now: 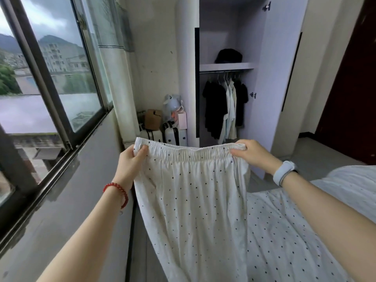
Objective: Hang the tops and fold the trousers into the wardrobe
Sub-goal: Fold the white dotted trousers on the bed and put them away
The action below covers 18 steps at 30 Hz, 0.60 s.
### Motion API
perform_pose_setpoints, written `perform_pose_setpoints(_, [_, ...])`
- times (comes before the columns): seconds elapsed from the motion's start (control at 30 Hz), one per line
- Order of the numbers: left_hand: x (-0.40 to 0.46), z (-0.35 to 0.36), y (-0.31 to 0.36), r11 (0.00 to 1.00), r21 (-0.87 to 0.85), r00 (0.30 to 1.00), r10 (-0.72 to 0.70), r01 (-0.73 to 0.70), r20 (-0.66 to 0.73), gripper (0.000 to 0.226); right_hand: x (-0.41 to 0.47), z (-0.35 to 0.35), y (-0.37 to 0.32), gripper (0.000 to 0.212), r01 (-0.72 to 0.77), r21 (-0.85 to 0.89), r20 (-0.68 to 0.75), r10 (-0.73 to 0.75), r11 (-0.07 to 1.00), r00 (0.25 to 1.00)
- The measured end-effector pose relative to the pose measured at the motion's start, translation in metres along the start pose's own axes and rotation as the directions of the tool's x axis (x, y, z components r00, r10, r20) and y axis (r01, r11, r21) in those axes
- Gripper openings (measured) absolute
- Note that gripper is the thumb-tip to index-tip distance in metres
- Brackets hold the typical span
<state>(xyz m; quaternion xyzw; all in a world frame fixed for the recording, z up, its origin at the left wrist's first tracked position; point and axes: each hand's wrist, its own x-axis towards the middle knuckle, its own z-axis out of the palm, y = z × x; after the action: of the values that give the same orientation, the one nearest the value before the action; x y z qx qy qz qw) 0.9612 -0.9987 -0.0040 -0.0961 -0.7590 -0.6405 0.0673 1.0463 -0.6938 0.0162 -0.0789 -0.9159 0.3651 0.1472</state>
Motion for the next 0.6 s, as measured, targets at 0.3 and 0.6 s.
perform_pose_setpoints(0.3, [0.003, 0.025, -0.024, 0.978, 0.168, 0.991, -0.111, 0.122, -0.077, 0.03, -0.009, 0.039, 0.008, 0.035, -0.305, 0.265, 0.078, 0.294, 0.915, 0.952])
perform_pose_setpoints(0.6, [-0.022, 0.069, -0.008, 0.989, -0.079, 0.949, -0.093, 0.122, 0.302, 0.043, -0.019, 0.077, -0.039, 0.006, -0.271, 0.635, 0.263, 0.127, 0.723, 0.956])
